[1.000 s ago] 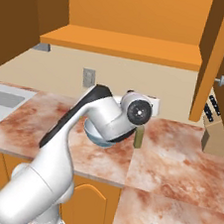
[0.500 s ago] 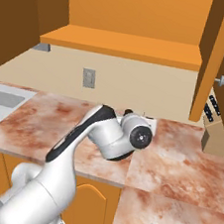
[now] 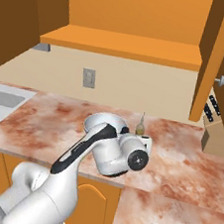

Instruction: Retrieve the bottle and the shaker from the cabinet and place them next to the mixing bowl on the counter. Then add garlic from the fridge to the mixing bowl.

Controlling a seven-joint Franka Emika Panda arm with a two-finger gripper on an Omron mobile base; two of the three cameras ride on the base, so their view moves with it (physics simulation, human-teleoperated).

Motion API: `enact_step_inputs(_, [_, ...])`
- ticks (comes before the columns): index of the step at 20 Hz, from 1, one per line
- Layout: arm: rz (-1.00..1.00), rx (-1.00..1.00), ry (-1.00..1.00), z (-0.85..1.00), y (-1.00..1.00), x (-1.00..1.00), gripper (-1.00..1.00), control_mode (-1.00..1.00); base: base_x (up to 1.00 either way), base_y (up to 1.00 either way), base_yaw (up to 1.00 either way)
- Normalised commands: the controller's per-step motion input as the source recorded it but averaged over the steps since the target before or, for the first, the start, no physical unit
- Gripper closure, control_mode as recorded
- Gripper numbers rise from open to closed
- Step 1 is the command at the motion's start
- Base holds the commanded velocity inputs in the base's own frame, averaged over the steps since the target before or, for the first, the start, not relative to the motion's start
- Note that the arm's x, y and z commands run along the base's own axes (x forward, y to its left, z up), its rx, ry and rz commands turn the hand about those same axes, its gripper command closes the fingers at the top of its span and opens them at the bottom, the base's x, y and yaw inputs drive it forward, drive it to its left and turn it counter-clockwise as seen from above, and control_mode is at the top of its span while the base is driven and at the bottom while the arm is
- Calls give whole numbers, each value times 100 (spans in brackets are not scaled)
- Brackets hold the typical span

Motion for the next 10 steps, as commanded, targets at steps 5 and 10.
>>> enact_step_inputs(5, [1, 0, 0, -55, -8, 0, 100, -100, 0, 0, 0])
enact_step_inputs(10, [1, 0, 0, -42, -5, 3, 100, -100, 0, 0, 0])
